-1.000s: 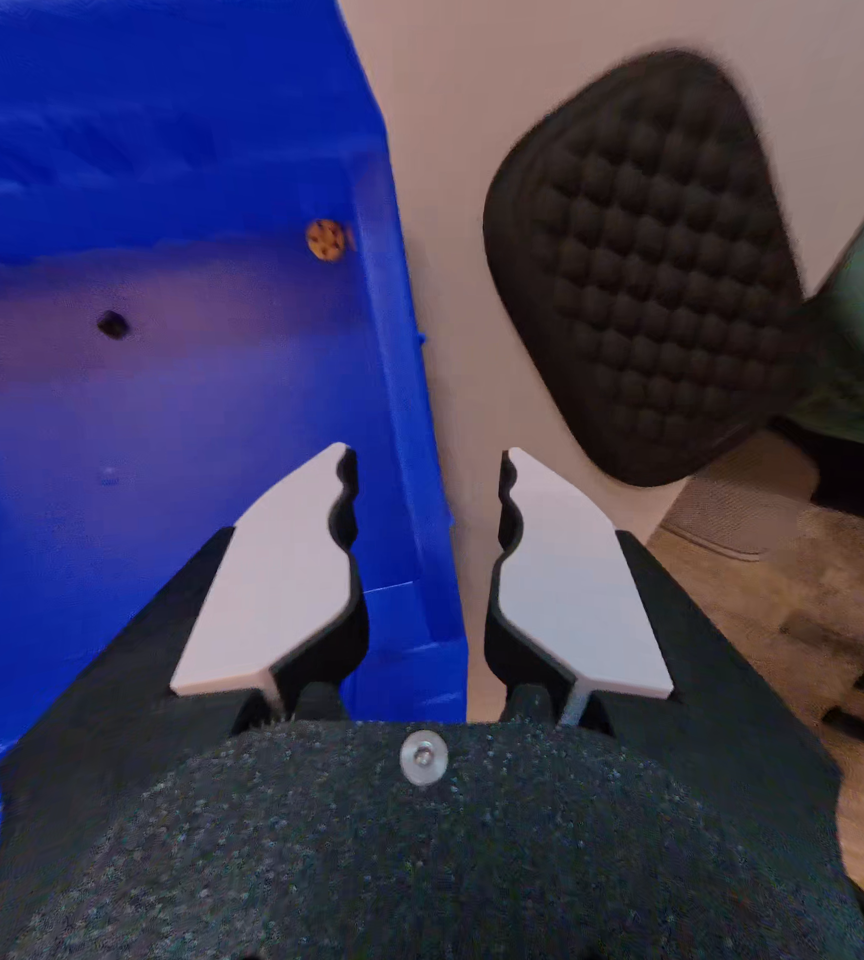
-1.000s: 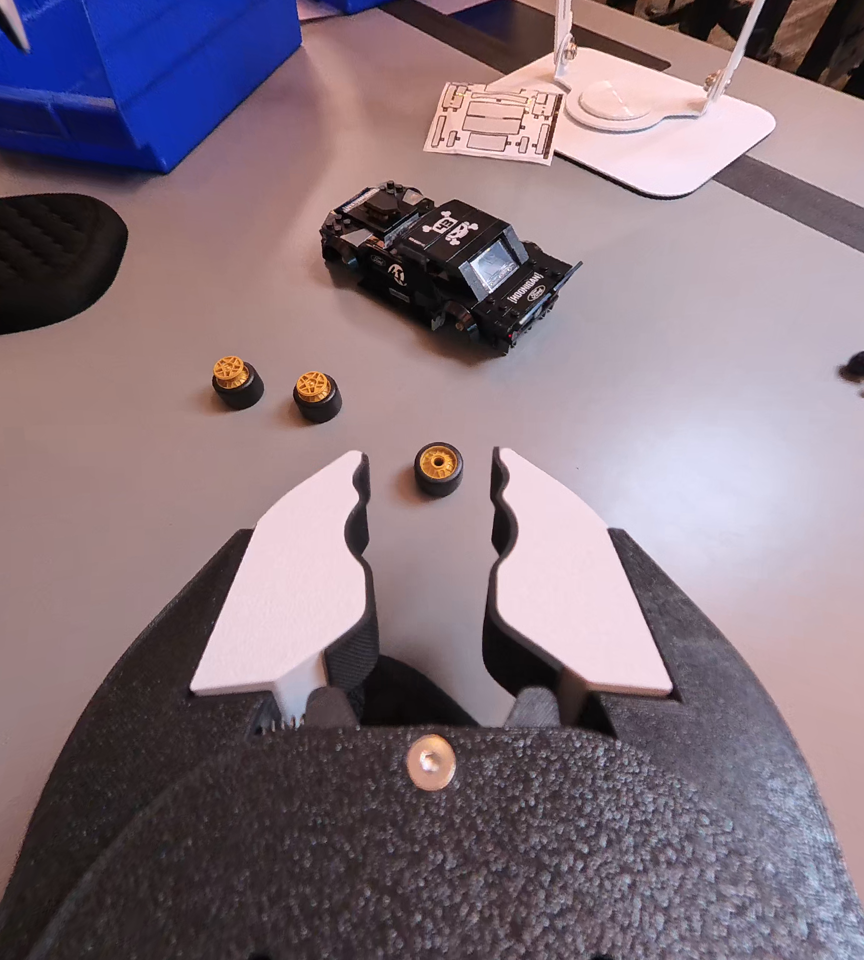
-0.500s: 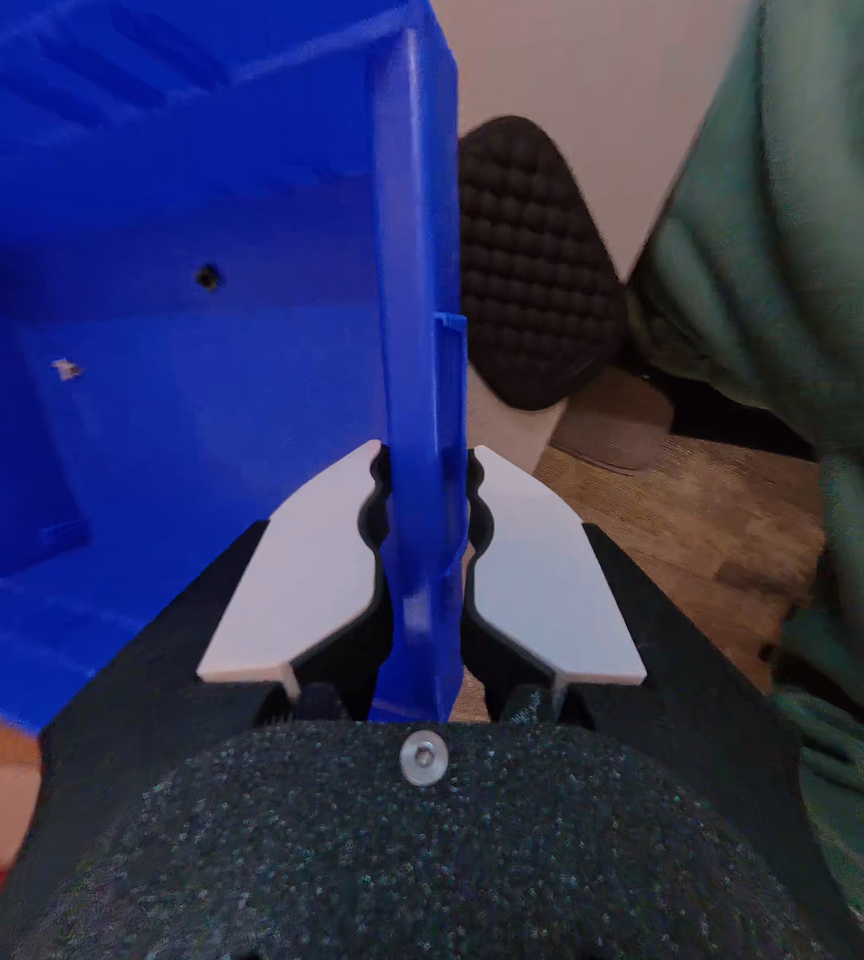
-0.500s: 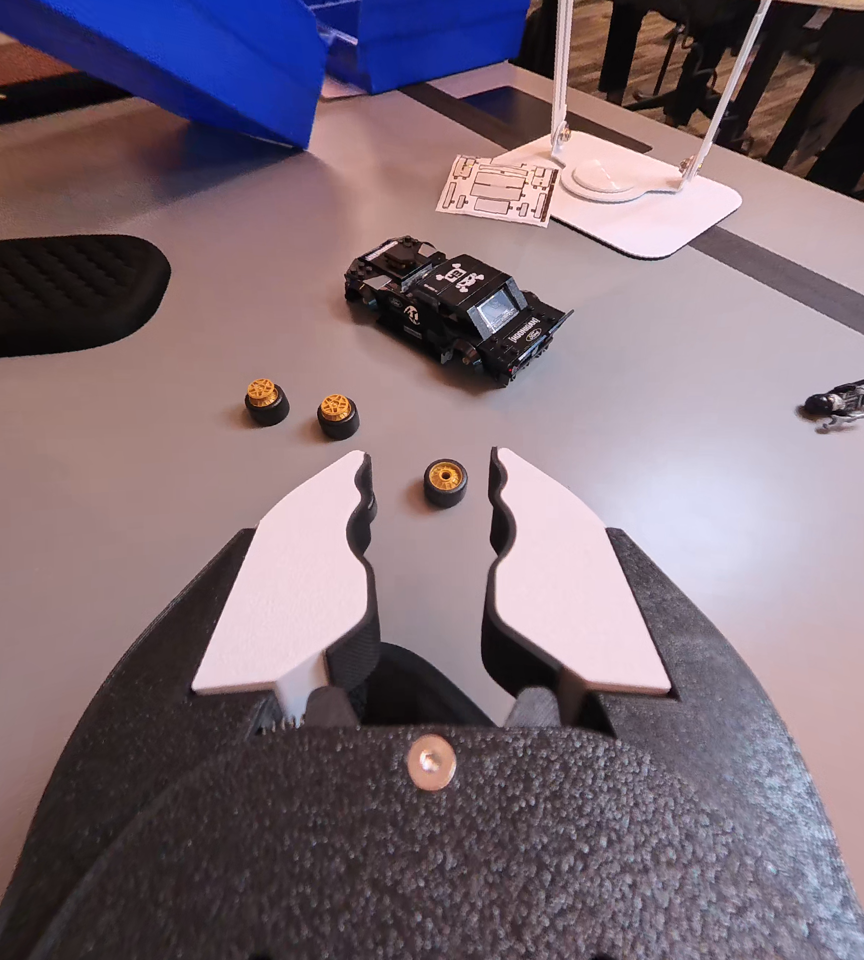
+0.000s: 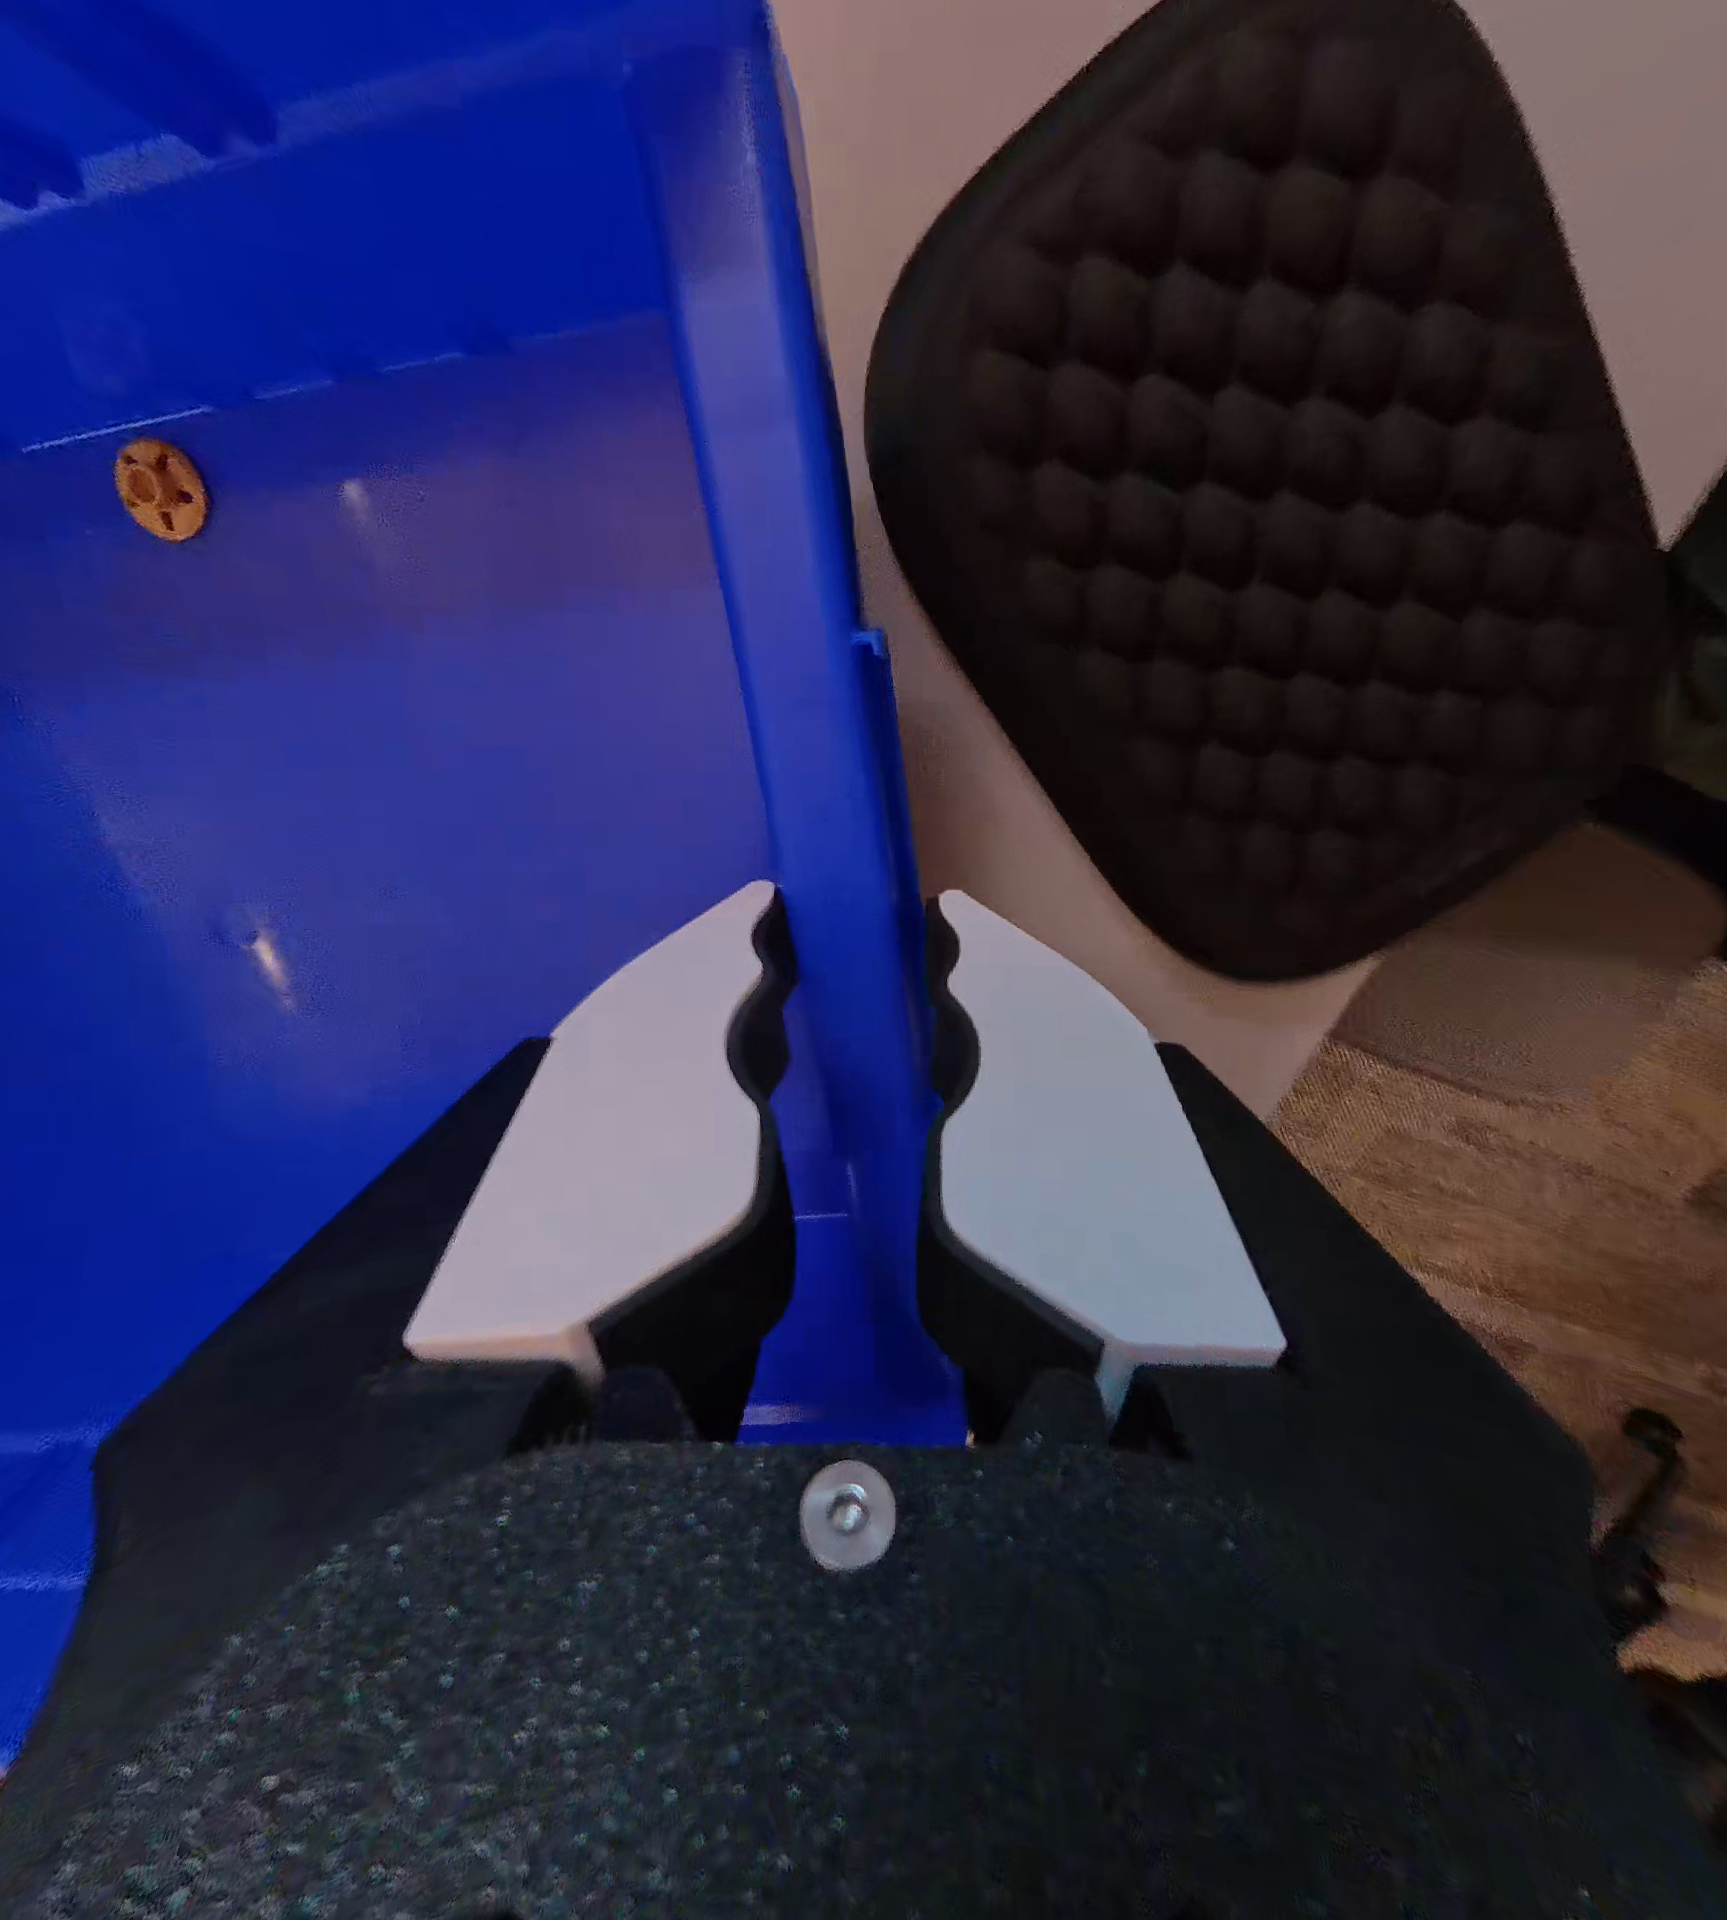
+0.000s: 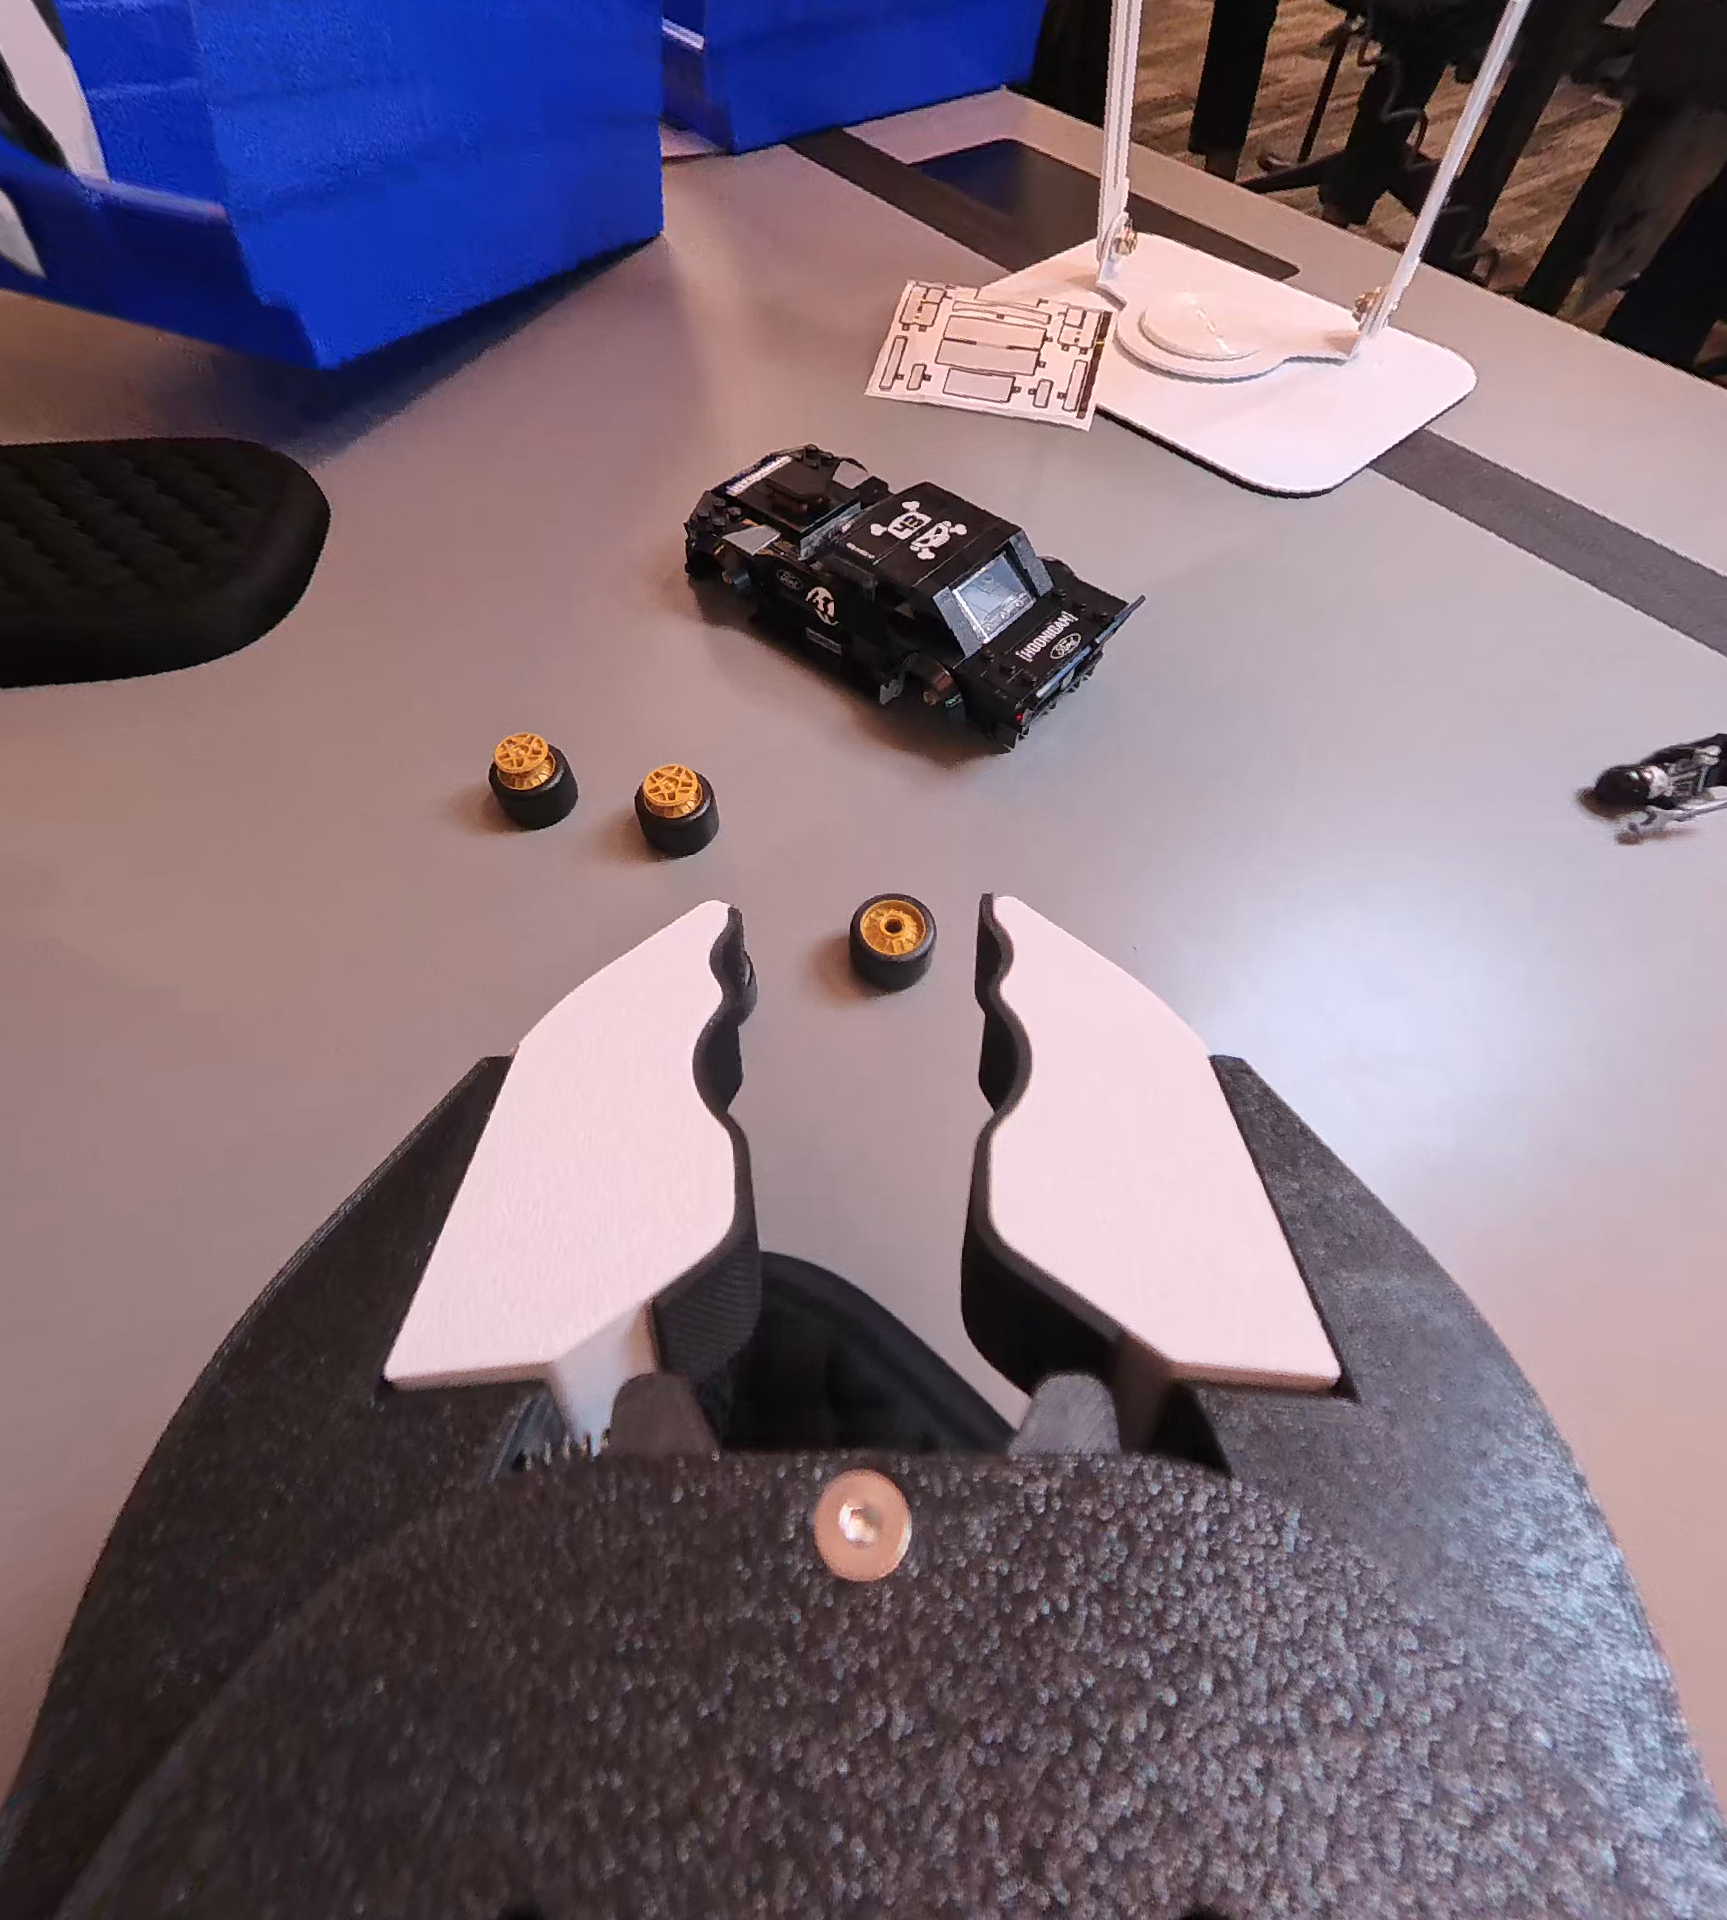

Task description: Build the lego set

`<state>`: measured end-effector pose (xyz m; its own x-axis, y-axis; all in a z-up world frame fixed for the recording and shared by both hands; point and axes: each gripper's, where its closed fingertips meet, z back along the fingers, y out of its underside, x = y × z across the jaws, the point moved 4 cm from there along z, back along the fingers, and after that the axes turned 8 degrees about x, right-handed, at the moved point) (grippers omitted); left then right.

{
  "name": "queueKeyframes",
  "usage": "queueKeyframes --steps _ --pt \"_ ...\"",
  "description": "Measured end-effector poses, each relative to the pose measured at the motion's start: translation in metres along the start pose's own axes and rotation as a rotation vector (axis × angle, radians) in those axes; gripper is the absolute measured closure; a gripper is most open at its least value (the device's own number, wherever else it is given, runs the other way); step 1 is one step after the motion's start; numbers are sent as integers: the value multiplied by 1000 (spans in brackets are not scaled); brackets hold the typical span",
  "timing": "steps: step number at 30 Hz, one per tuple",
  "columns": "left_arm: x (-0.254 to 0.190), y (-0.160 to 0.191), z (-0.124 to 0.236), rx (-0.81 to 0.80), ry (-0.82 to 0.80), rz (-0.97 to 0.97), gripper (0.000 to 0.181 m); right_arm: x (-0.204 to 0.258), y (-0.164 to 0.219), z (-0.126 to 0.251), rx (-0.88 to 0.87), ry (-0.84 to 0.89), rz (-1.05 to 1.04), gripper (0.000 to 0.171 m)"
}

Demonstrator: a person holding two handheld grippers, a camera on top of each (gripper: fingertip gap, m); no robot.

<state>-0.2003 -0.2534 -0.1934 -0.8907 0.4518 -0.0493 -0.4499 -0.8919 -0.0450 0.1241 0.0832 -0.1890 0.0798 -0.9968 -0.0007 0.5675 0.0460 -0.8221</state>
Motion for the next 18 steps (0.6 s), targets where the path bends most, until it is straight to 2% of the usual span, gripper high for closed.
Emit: queueKeyframes --steps 5,7,8,10,11,13,15,18 --pt "2 -8 -33 37 -24 19 158 5 -6 -8 14 -18 29 128" --pt "3 -8 -34 31 7 16 158 7 -8 -8 16 -19 38 128" --pt "4 -10 -32 10 26 11 157 7 -8 -8 15 -18 38 128" --pt "10 -23 -18 -136 80 26 157 8 -8 -7 9 -17 33 128" --pt "18 -32 -9 -223 100 63 151 8 -8 -6 5 -16 29 128" --pt "45 -44 1 -355 81 160 154 9 -7 -6 0 -17 24 129" --pt "74 -49 -4 -363 15 228 153 11 -7 -7 -1 -17 24 129" --pt "106 -55 -24 -292 -72 254 152 12 -5 -5 1 -12 23 129"
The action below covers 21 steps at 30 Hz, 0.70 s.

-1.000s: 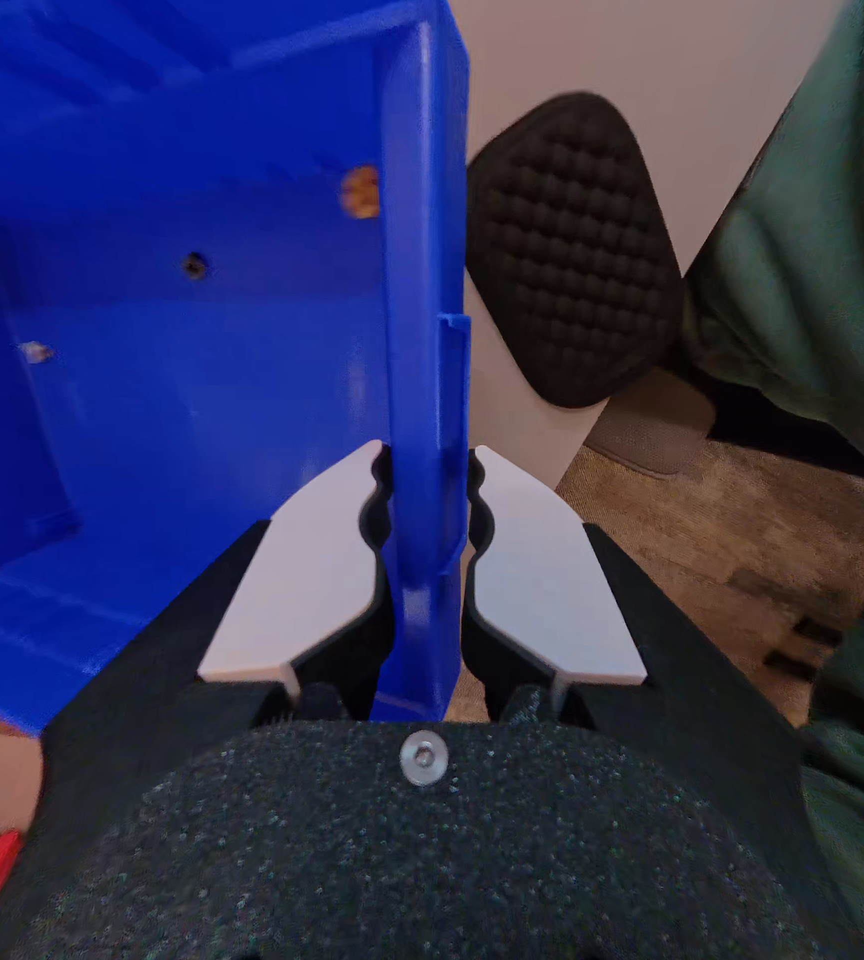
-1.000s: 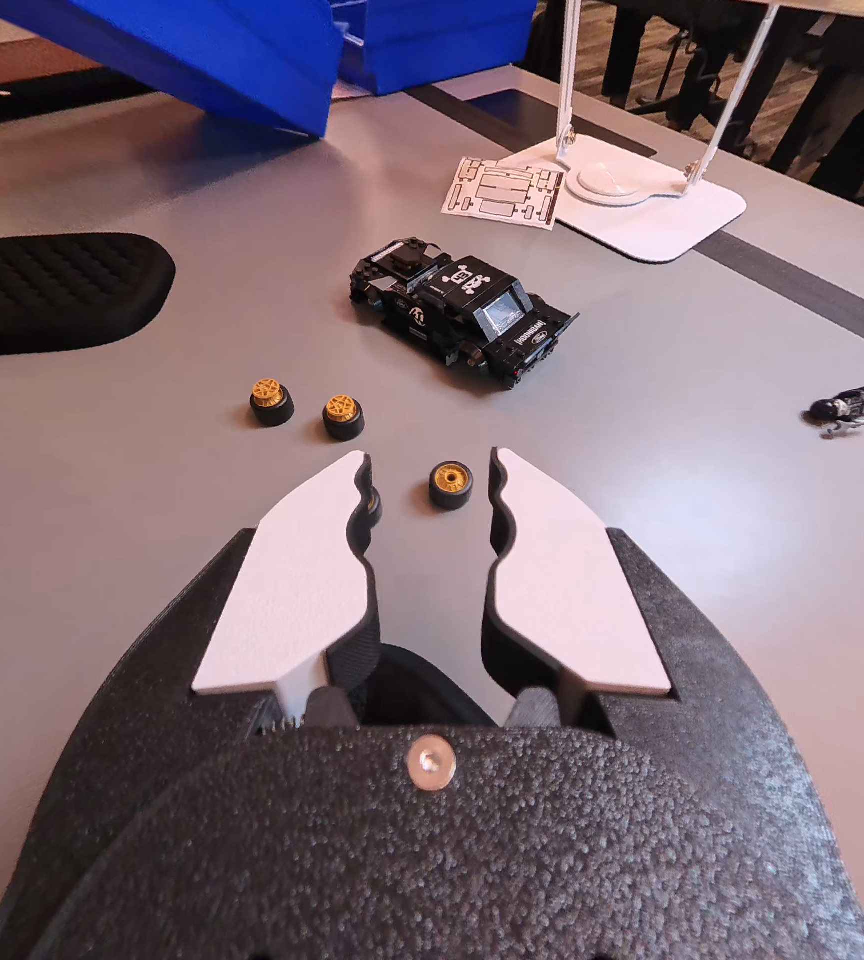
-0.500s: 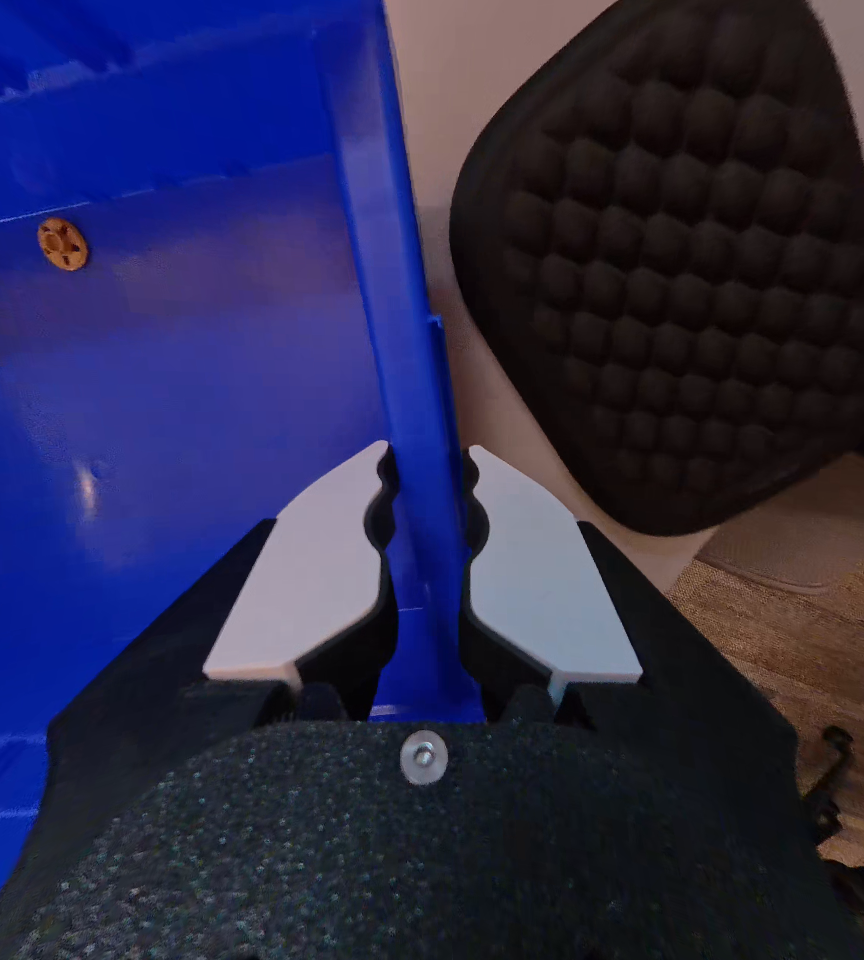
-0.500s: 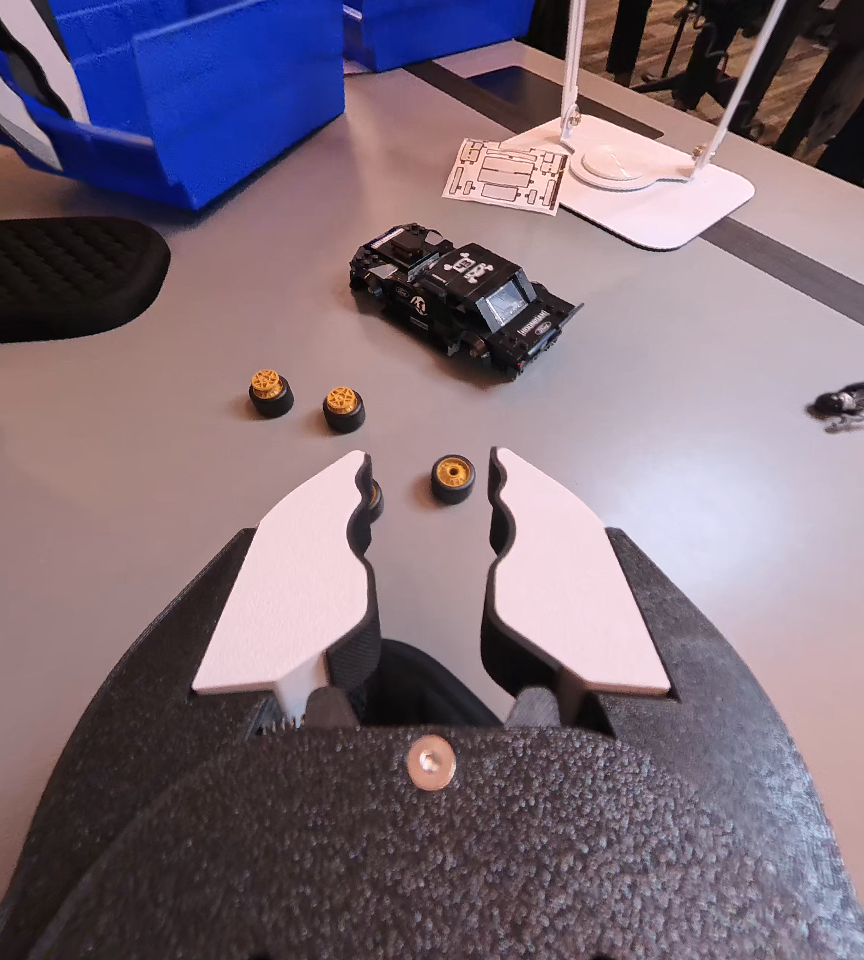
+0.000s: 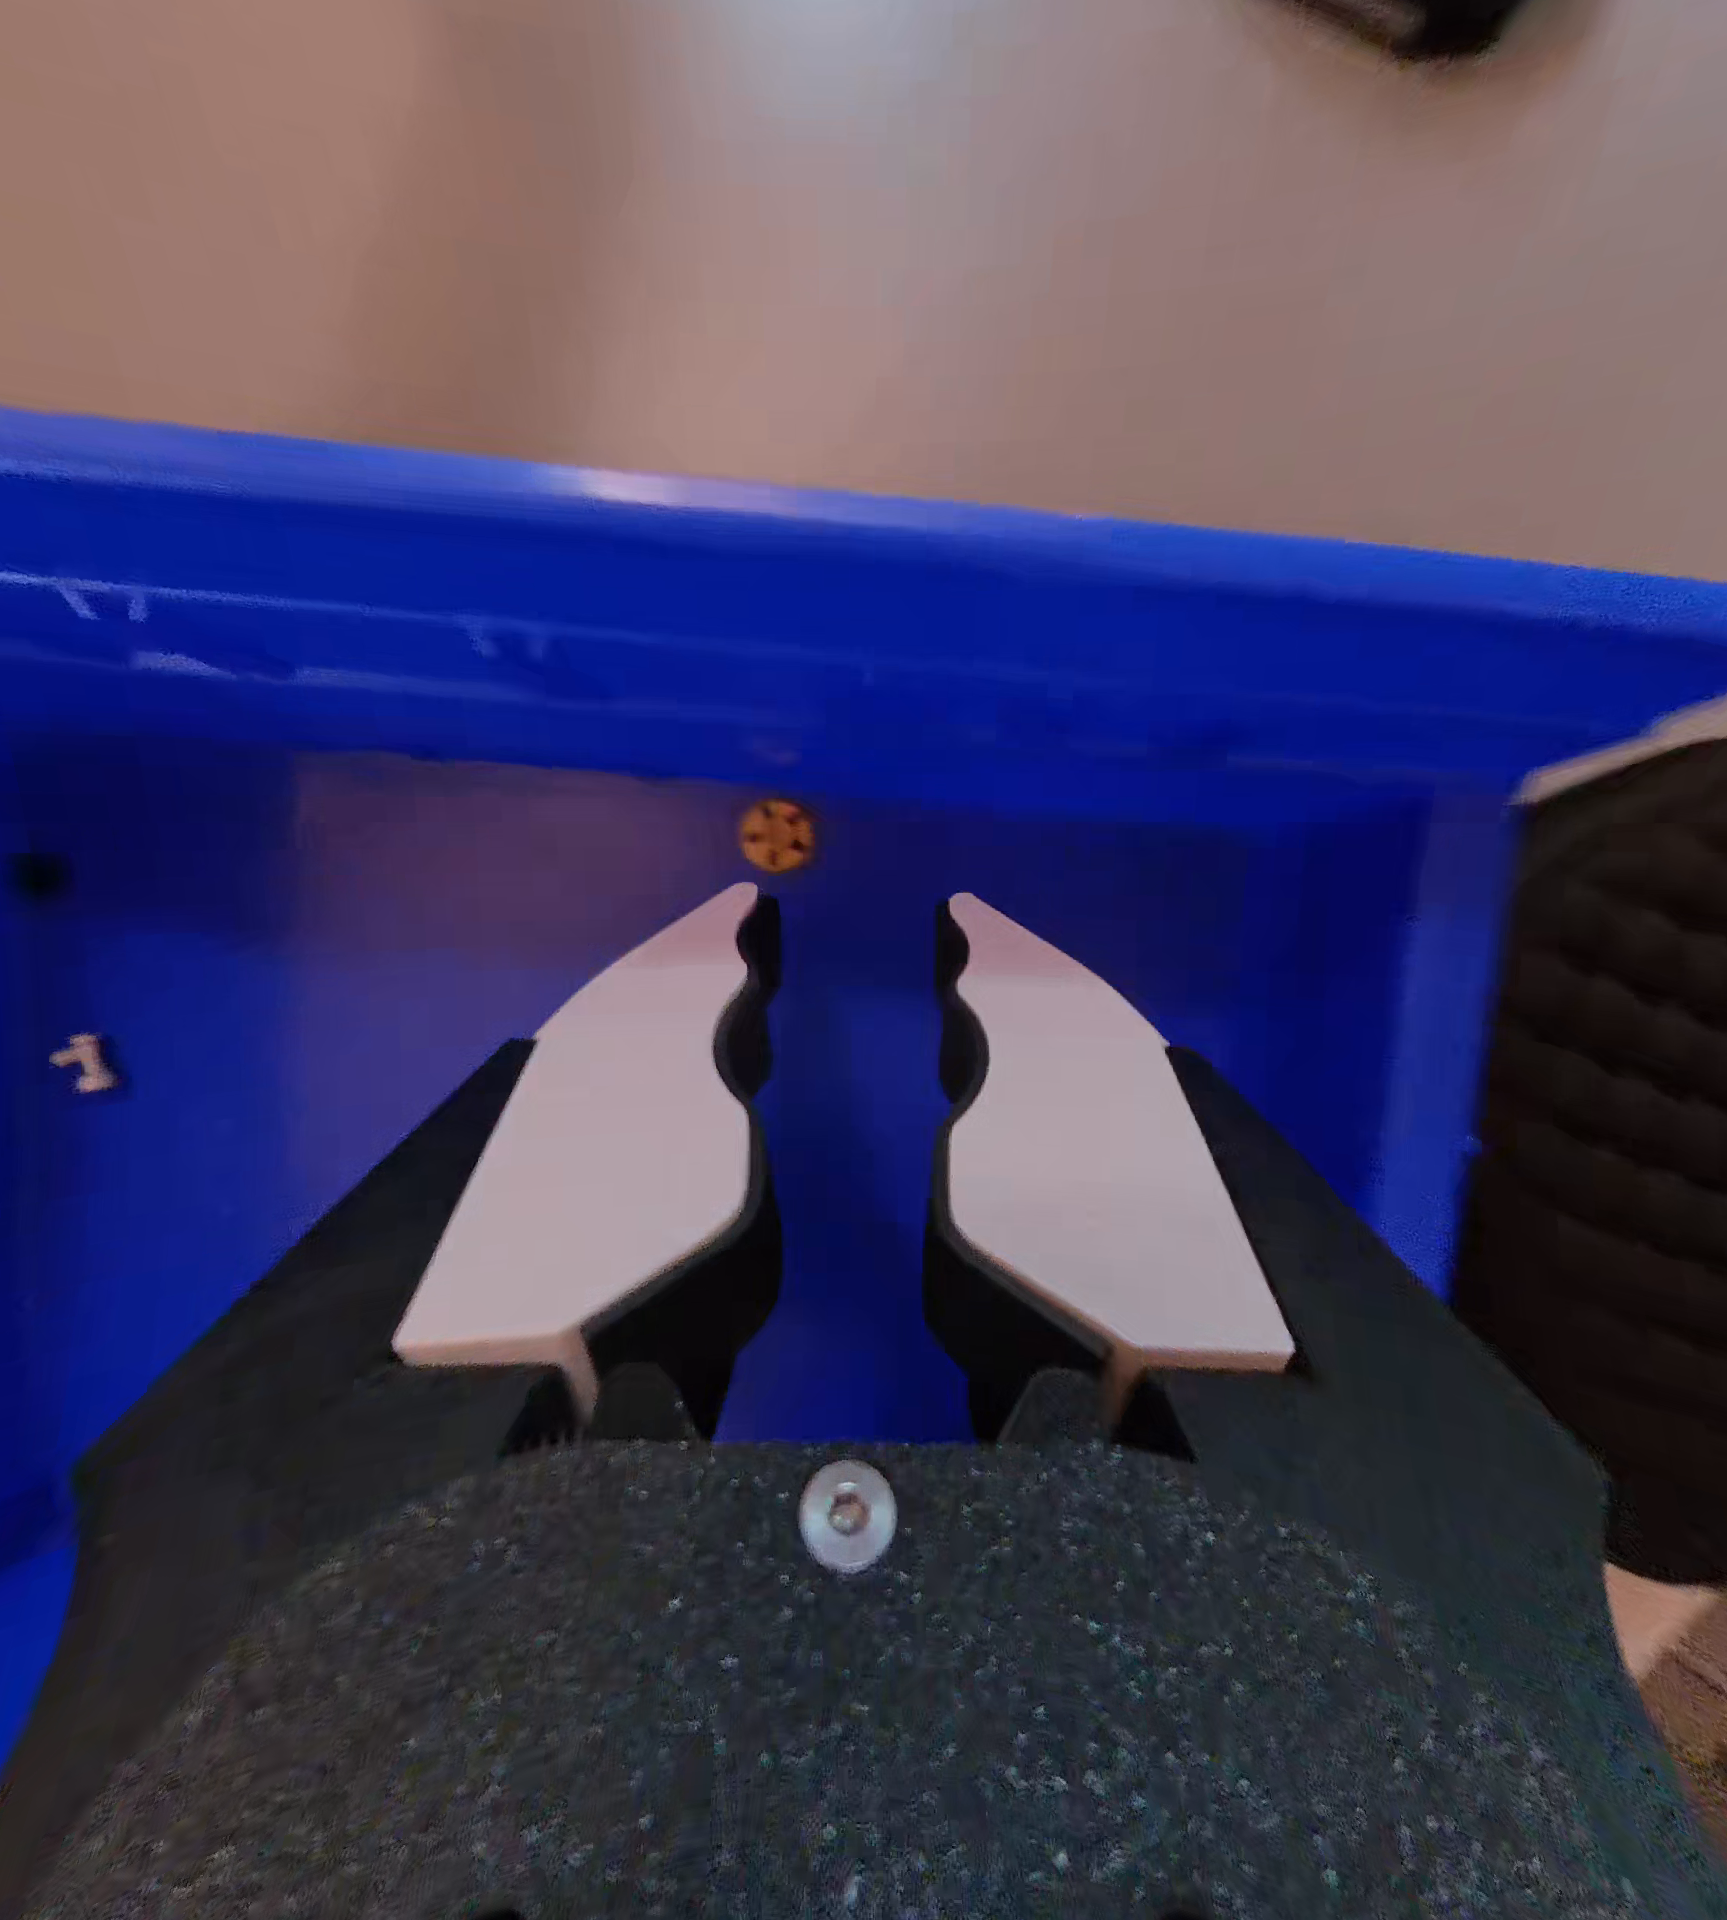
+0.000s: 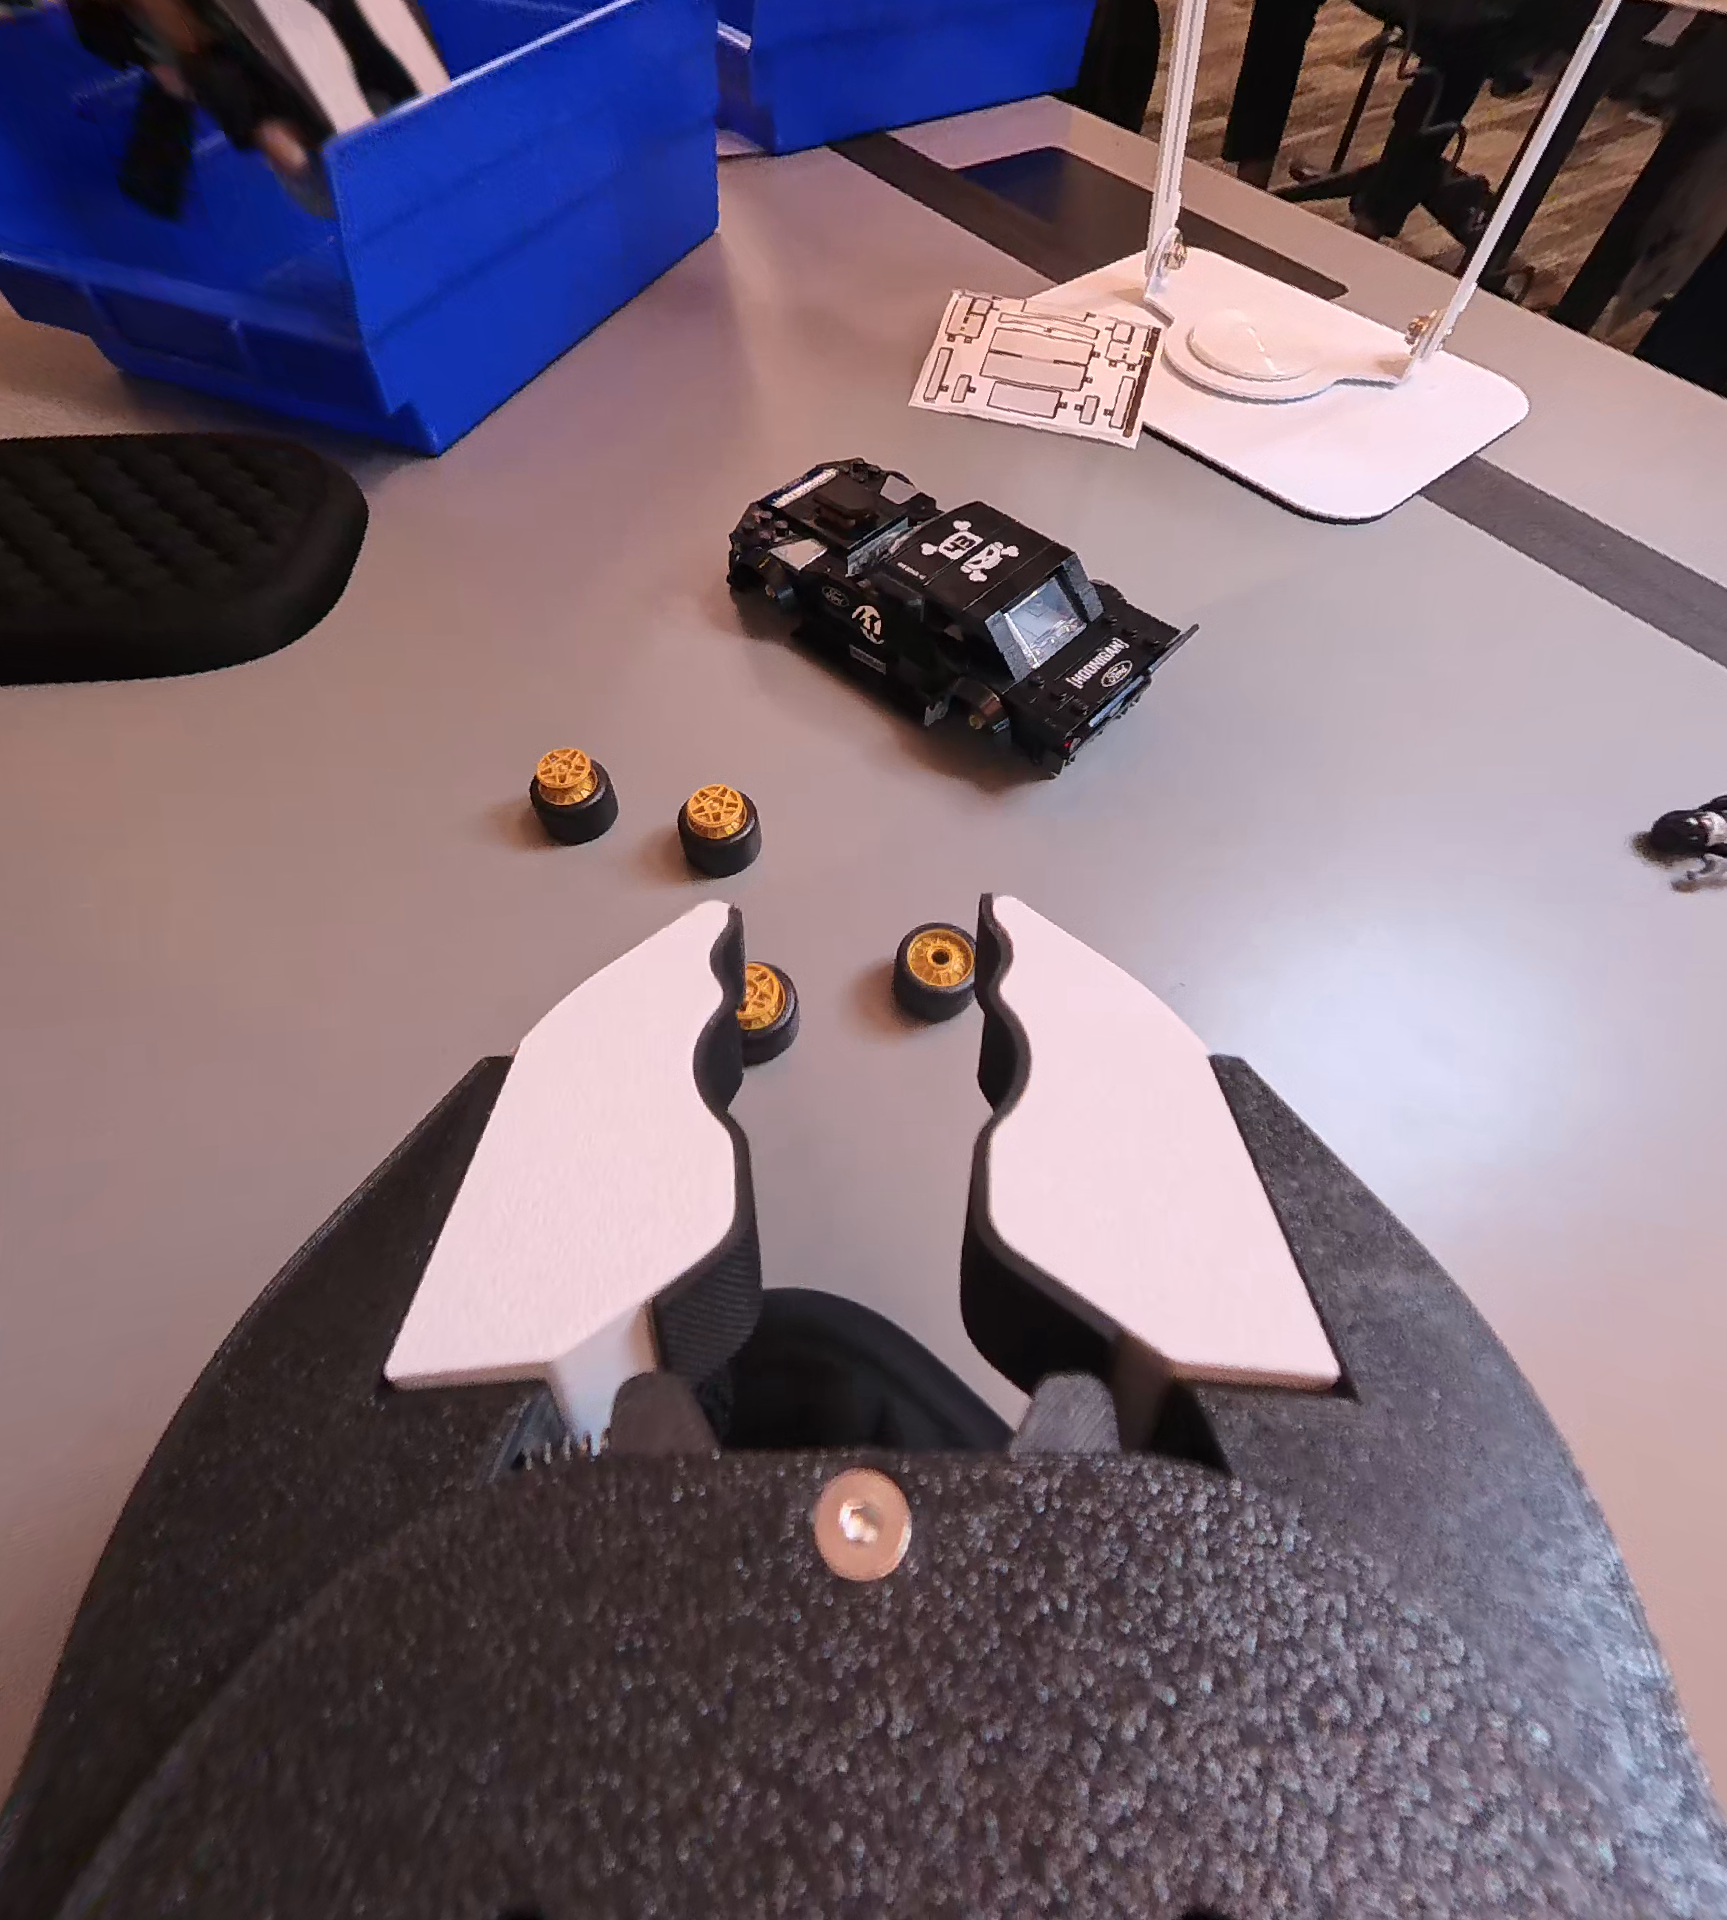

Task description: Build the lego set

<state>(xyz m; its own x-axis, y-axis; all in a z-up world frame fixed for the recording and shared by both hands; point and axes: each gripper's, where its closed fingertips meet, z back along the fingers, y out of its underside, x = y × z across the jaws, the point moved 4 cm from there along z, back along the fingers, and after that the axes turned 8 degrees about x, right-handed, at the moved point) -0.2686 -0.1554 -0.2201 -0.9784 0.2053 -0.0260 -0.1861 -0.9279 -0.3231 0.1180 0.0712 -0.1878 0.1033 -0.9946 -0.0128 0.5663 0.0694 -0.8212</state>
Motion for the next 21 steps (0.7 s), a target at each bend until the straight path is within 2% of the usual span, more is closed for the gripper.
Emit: queueKeyframes --steps 4,10,14,15,17,21 --pt "15 -1 -25 103 -18 -21 150 -3 5 7 0 19 -20 129" --pt "15 -7 -31 77 18 -24 164 -8 14 12 -1 33 -57 129" --pt "14 -5 -30 86 24 -33 166 -5 11 8 -15 20 -44 129" --pt "13 -4 -29 91 22 -34 166 -4 10 8 -19 17 -39 129" --pt "11 -2 -23 69 31 -28 180 -3 8 8 -23 14 -30 129" --pt "11 -4 13 -99 61 61 180 -3 8 13 -32 17 -27 129"
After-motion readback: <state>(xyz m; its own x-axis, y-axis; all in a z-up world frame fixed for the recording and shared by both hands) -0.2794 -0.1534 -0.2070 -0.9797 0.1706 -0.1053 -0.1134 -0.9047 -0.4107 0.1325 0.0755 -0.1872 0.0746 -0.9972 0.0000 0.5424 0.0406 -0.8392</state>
